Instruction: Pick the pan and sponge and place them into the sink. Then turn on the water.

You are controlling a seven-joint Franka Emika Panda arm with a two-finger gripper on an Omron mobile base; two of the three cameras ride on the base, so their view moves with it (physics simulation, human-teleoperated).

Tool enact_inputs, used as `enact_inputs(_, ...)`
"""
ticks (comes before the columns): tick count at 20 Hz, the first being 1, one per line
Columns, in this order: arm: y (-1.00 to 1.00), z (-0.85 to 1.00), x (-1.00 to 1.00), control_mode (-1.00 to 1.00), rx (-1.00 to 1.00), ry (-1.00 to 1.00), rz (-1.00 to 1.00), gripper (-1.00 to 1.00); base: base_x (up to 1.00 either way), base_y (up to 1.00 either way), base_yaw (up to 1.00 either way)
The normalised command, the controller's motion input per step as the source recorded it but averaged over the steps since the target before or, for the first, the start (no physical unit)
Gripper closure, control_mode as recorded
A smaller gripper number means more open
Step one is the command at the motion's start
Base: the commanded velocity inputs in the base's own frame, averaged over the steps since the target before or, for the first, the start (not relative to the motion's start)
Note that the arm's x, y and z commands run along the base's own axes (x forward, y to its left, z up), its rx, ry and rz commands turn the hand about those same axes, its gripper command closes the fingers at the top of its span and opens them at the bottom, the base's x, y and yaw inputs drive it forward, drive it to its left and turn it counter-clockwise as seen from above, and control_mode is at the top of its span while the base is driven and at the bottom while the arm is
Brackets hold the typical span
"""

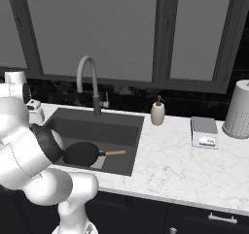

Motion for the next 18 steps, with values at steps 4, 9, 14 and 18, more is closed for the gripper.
enact_inputs(4,-1.00,0.01,-0.04,-1.00,0.01,0.00,0.04,1.00,0.00,0.00,0.00)
enact_inputs(9,-0.99,0.00,-0.13,-1.00,0.00,0.00,0.00,1.00,0.00,0.00,0.00)
enact_inputs(14,-1.00,0.00,0.00,-1.00,0.01,0.00,0.00,1.00,0.00,0.00,0.00)
enact_inputs(18,-1.00,-0.03,0.04,-1.00,0.01,0.00,0.00,1.00,0.00,0.00,0.00)
